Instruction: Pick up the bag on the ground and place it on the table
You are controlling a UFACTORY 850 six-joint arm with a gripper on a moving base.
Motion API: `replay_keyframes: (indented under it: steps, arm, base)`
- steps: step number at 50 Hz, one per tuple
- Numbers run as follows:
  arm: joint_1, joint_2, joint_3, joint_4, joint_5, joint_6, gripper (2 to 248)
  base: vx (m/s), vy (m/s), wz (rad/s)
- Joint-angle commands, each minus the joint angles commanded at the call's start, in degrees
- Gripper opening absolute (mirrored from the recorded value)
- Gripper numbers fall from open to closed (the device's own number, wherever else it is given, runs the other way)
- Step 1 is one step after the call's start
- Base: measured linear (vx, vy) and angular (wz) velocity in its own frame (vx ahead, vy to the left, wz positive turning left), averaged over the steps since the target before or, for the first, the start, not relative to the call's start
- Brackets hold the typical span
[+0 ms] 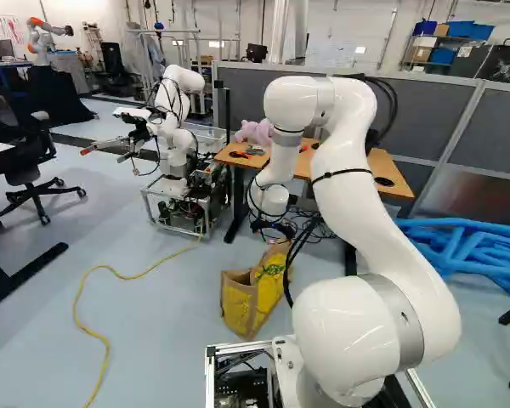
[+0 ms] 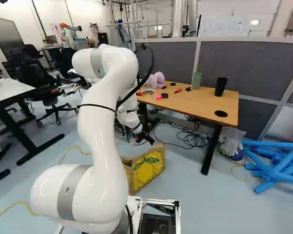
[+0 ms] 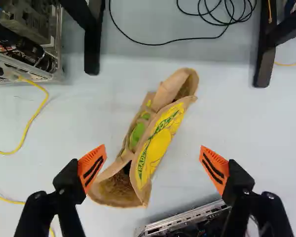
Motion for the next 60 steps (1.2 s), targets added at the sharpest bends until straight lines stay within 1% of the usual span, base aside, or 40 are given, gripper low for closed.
replay_keyframes:
  steps: [5,11,55,60]
  arm:
    - [0.0,-1.09,-0.72,0.2,-0.07,2.18,247]
    - [0.0,-2.4,-1.6,0.27,-0.09,5.5,247]
    - [0.01,-11.94,-8.46,0.3,-0.1,31.9,247]
    - [0.01,-13.02,-9.28,0.3,-0.1,33.52,247]
  base:
    - [0.0,0.0,0.0]
    - [0.0,0.0,0.0]
    - [0.0,0.0,0.0]
    - [0.0,0.0,0.0]
